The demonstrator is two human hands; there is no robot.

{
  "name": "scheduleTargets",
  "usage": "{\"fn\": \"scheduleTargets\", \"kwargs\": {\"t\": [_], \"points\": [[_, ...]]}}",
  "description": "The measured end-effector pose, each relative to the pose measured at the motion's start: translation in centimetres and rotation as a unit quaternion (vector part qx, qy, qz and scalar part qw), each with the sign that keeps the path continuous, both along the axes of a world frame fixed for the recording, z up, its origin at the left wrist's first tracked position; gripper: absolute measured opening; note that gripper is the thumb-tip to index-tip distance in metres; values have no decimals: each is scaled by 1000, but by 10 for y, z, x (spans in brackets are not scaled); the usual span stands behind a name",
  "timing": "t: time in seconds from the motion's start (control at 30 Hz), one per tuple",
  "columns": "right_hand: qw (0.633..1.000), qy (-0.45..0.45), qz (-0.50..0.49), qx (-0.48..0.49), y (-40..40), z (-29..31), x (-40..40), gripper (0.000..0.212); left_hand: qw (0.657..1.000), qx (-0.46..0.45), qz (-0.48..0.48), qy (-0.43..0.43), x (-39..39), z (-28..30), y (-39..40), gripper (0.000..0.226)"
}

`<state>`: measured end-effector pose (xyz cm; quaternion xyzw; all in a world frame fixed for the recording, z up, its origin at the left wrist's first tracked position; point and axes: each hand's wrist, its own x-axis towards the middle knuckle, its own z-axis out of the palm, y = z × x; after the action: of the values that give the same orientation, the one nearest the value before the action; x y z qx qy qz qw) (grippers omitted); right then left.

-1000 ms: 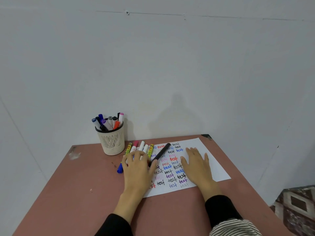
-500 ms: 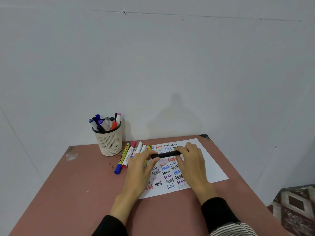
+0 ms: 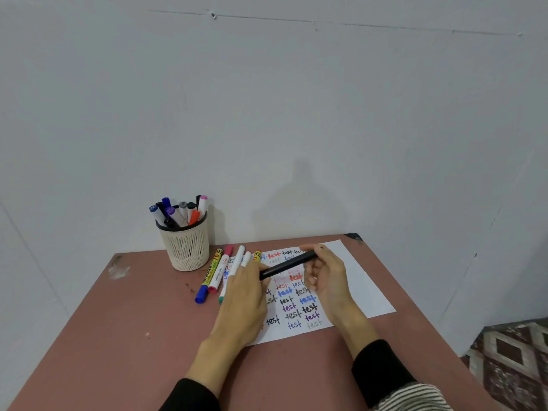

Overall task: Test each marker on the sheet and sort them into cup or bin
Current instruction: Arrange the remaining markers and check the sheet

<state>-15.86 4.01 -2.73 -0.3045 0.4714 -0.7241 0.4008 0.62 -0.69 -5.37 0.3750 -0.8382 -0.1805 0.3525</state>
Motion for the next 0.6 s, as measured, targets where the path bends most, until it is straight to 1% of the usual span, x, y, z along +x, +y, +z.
{"fn": "scheduleTargets", "kwargs": {"t": [0.07,0.13,0.23,0.37,0.43,0.53,0.6], "points": [[1000,-11,2,-2,2,4,0,26,999,20,-34,-3,-3,1,5,13],[999,25,-19,18,3,6,2,29,998,6,-51,-24,-5,3,7,21],[995,86,-28,42,4,7,3,34,996,-2,-55,-70,-4,7,7,26],[995,86,-1,48,5,10,1,31,994,-27,-44,-94,-2,9,10,26],[996,82,14,44,7,11,-1,30,996,4,-52,-75,-3,9,12,29],[995,92,30,26,9,12,-6,29,994,81,-68,-17,-7,9,13,34],[997,78,24,8,10,14,-7,30,993,94,-69,22,-8,6,13,33]]}}
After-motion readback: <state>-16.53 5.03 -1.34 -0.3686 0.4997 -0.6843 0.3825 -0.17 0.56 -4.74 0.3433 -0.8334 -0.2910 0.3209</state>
